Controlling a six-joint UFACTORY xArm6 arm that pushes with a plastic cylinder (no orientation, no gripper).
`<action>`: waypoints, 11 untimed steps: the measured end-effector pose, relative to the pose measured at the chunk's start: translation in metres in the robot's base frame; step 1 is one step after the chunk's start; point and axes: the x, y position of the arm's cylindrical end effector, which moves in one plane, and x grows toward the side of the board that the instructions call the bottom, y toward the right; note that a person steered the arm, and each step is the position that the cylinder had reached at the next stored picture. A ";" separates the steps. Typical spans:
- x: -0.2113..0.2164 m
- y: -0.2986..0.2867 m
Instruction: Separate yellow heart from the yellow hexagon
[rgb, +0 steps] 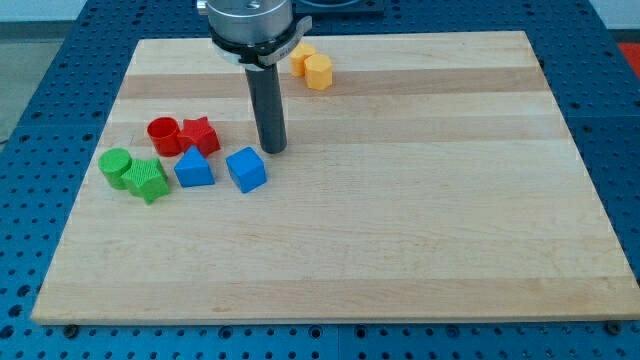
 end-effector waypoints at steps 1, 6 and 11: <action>-0.002 0.004; -0.123 0.088; -0.176 0.039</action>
